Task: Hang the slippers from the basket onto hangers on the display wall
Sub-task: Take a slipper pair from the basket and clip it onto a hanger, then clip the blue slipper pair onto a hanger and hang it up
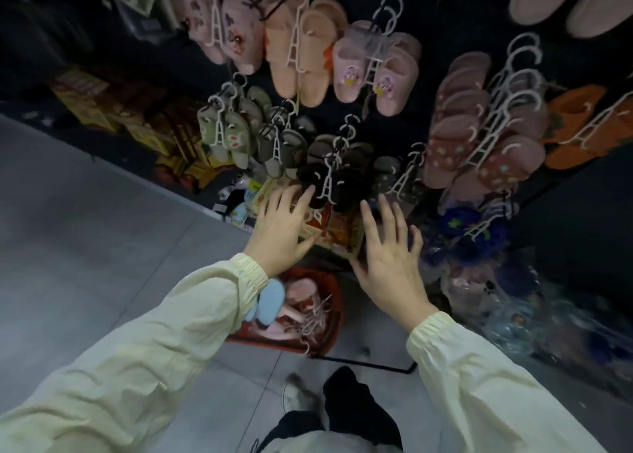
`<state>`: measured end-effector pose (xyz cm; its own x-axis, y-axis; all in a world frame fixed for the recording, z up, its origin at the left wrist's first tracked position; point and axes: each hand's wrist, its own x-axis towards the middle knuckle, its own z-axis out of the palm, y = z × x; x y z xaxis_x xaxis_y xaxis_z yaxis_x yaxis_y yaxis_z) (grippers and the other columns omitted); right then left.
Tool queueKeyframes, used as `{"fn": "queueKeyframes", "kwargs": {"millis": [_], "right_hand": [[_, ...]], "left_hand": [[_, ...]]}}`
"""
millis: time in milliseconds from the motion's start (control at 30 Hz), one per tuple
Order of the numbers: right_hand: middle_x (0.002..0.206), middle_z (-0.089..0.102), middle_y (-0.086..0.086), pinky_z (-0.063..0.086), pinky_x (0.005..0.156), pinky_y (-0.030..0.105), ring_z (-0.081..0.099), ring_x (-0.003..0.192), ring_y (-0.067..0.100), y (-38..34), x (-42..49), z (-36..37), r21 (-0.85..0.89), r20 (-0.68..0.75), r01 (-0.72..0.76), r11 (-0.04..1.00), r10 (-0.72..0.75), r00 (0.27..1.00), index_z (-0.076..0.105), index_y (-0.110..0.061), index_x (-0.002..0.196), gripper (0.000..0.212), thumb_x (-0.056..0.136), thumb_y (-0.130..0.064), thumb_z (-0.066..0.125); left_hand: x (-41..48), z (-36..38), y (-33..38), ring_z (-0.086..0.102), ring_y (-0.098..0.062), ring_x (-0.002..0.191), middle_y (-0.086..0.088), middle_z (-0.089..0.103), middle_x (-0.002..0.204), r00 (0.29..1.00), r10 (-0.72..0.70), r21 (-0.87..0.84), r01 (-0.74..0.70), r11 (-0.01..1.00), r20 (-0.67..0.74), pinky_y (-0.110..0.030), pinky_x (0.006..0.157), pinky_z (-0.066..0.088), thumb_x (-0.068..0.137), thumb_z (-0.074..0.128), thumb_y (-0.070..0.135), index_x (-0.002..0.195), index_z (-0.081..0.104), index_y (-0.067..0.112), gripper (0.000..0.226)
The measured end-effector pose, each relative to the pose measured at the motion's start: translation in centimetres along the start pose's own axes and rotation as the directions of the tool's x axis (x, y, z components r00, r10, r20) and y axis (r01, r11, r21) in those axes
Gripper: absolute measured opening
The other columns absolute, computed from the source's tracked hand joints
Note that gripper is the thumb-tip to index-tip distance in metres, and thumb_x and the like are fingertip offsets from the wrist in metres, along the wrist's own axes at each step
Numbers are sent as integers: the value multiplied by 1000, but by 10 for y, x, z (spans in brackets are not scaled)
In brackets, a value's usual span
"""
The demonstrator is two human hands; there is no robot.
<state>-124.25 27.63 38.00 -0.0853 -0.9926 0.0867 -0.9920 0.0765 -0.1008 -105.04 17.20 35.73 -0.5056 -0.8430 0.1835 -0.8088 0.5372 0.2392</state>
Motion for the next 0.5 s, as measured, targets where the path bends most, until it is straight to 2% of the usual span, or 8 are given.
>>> {"fn": "queueKeyframes", "kwargs": {"millis": [233,367,500], "right_hand": [[166,8,10,21,114,62,8,152,32,-25,7,39,22,142,80,997,-82,987,3,-21,159,94,89,-43,62],[164,14,11,24,111,64,13,151,33,-40,18,61,21,217,127,992,-128,968,10,-18,158,89,90,-42,62],[161,24,14,29,110,62,22,148,35,-53,32,83,8,293,164,986,-159,943,14,-16,157,95,85,-44,69]], "left_hand": [[-42,23,-44,35,-36,136,-15,40,147,982,-165,-59,171,983,97,-51,107,35,89,66,44,153,30,16,79],[-59,36,-65,37,-34,134,-14,38,148,940,-283,-47,297,954,192,-47,105,37,90,65,42,155,25,18,80],[-68,46,-77,38,-31,134,-11,40,147,891,-376,-64,404,913,255,-43,108,33,92,63,36,154,29,17,73]]}}
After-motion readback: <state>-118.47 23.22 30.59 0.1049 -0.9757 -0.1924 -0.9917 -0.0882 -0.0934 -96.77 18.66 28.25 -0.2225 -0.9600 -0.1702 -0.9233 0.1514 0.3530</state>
